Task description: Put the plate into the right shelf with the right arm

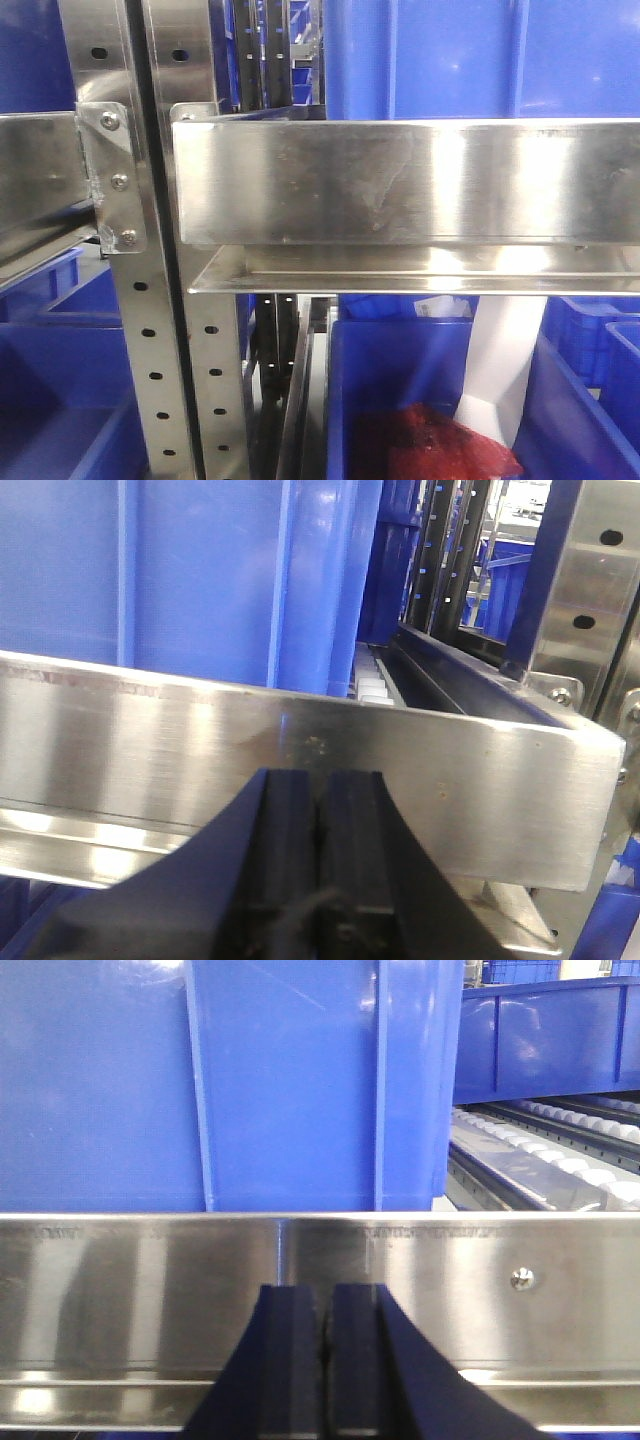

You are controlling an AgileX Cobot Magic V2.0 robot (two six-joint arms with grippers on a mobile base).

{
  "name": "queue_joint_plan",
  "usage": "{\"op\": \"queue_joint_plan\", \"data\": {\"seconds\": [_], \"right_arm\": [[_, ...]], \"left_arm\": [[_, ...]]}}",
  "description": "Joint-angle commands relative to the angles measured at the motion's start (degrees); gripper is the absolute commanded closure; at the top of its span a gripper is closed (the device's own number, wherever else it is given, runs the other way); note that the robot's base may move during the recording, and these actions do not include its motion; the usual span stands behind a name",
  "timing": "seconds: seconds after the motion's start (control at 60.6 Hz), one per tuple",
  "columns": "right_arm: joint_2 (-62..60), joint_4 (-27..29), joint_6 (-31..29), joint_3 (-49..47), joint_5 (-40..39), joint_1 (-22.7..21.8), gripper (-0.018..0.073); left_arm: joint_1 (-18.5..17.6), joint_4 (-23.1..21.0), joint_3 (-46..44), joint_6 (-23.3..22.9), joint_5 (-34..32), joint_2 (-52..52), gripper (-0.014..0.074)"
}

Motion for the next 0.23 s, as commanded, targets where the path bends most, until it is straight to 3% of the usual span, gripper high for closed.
{"op": "queue_joint_plan", "data": {"seconds": [0.0, 0.214], "right_arm": [[-0.7, 0.0, -0.6, -0.3, -5.6, -0.3, 0.0505], [-0.7, 0.0, -0.6, -0.3, -5.6, -0.3, 0.0505]], "left_arm": [[-0.4, 0.0, 0.4, -0.3, -5.1, -0.7, 0.0643], [-0.4, 0.0, 0.4, -0.3, -5.1, -0.7, 0.0643]]}}
